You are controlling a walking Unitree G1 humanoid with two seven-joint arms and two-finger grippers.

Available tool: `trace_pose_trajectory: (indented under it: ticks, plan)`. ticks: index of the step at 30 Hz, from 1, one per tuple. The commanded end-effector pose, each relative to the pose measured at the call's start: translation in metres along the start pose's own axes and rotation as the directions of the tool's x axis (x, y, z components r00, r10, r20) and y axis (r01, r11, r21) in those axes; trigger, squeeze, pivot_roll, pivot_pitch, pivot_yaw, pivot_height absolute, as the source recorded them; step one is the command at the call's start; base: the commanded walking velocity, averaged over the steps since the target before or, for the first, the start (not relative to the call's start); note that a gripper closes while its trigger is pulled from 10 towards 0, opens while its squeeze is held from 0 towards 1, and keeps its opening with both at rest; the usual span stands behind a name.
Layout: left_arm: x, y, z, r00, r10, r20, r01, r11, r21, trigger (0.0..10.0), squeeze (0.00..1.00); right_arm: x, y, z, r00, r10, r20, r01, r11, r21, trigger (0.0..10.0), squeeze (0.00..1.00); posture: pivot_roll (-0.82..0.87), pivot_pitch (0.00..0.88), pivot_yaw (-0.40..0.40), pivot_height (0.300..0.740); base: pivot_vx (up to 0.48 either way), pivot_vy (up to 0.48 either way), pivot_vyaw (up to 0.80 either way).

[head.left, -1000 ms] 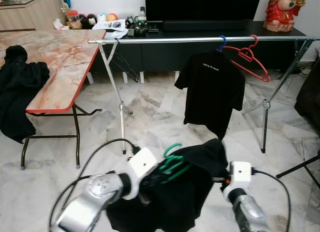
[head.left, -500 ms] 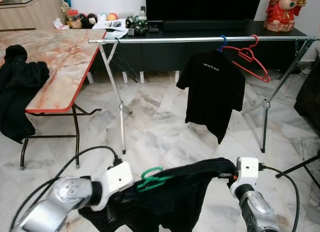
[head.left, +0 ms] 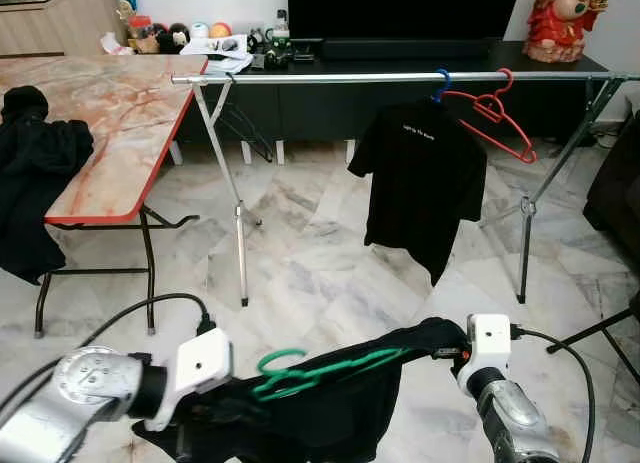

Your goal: Hang hanger

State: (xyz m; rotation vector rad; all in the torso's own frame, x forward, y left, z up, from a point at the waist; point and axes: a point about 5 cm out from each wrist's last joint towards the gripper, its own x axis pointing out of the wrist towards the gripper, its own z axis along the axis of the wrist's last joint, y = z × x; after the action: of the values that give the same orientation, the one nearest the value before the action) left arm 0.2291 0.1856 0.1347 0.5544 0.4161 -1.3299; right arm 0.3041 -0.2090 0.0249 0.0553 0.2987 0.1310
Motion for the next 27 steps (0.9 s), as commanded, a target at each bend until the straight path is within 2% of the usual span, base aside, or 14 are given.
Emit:
trace_pose_trajectory:
  ticks: [1,6,9,11,12,14,15,16,17,20,21,22,25,27]
  plan:
    - [-0.014,0.003,-0.021,0.985,0.005,-0.172,-0.003,1.0,0.013,10.0,0.0,-0.007,-0.032,0.01,0.992,-0.127,0.02,0.127,0.992,0.01,0.0,0.0,0.0,0.087,-0.024,0.74,0.0,0.0,0.0]
    - [-0.015,0.008,-0.01,0.999,0.037,-0.038,-0.037,0.999,-0.006,10.0,0.0,-0.006,-0.032,0.011,0.992,-0.124,0.02,0.124,0.992,0.006,0.0,0.0,0.0,0.088,-0.025,0.74,0.0,0.0,0.0]
    - [-0.016,0.012,-0.007,0.998,0.063,-0.007,-0.063,0.998,-0.011,10.0,0.0,-0.006,-0.031,0.011,0.992,-0.124,0.018,0.124,0.992,0.007,0.0,0.0,0.0,0.09,-0.026,0.74,0.0,0.0,0.0]
    - [-0.014,0.018,-0.002,0.992,0.116,0.053,-0.115,0.993,-0.023,10.0,0.0,-0.005,-0.03,0.01,0.993,-0.118,0.015,0.118,0.993,0.006,0.0,0.0,0.0,0.089,-0.027,0.74,0.0,0.0,0.0]
    - [-0.012,0.024,0.004,0.976,0.17,0.137,-0.164,0.985,-0.048,10.0,0.0,-0.005,-0.027,0.009,0.994,-0.107,0.011,0.107,0.994,0.009,0.0,0.0,0.0,0.088,-0.026,0.74,0.0,0.0,0.0]
    - [-0.011,0.031,0.006,0.955,0.237,0.178,-0.232,0.971,-0.051,10.0,0.0,-0.004,-0.023,0.006,0.995,-0.095,-0.005,0.095,0.995,0.004,0.0,0.0,0.0,0.089,-0.027,0.74,0.0,0.0,0.0]
    - [-0.01,0.032,0.007,0.949,0.25,0.195,-0.243,0.968,-0.058,10.0,0.0,-0.004,-0.021,0.004,0.996,-0.087,-0.017,0.087,0.996,0.003,3.3,0.0,0.0,0.089,-0.027,0.74,0.0,0.0,0.0]
    - [-0.009,0.032,0.007,0.944,0.254,0.211,-0.245,0.967,-0.067,10.0,0.0,-0.004,-0.019,0.002,0.996,-0.081,-0.027,0.081,0.997,0.0,4.4,0.0,0.0,0.089,-0.027,0.74,0.0,0.0,0.0]
    - [-0.007,0.031,0.009,0.941,0.251,0.228,-0.24,0.968,-0.075,10.0,0.0,-0.004,-0.018,-0.001,0.996,-0.076,-0.041,0.076,0.997,-0.005,10.0,0.0,0.0,0.091,-0.028,0.74,0.0,0.0,0.0]
    - [-0.001,0.028,0.016,0.929,0.241,0.282,-0.221,0.97,-0.103,10.0,0.0,-0.007,-0.012,-0.012,0.995,-0.059,-0.08,0.06,0.998,0.01,10.0,0.0,0.0,0.091,-0.028,0.74,0.0,0.0,0.0]
    - [0.001,0.029,0.016,0.926,0.249,0.284,-0.229,0.968,-0.103,10.0,0.0,-0.007,-0.011,-0.014,0.995,-0.05,-0.088,0.051,0.999,0.016,10.0,0.63,0.0,0.091,-0.028,0.74,0.0,0.0,0.0]
    - [0.005,0.031,0.018,0.915,0.273,0.297,-0.249,0.962,-0.115,10.0,0.0,-0.008,-0.004,-0.019,0.995,0.001,-0.105,0.003,0.999,0.043,10.0,1.0,0.0,0.091,-0.029,0.74,0.0,0.0,0.0]
    - [0.012,0.034,0.021,0.899,0.301,0.319,-0.274,0.953,-0.128,10.0,0.0,-0.009,0.009,-0.03,0.98,0.109,-0.165,-0.102,0.993,0.051,10.0,1.0,0.0,0.091,-0.027,0.74,0.0,0.0,0.0]
    - [0.017,0.033,0.024,0.893,0.299,0.337,-0.27,0.954,-0.132,10.0,0.0,-0.013,0.02,-0.043,0.947,0.199,-0.253,-0.205,0.979,0.006,10.0,1.0,-0.01,0.09,-0.027,0.74,0.0,0.0,0.0]
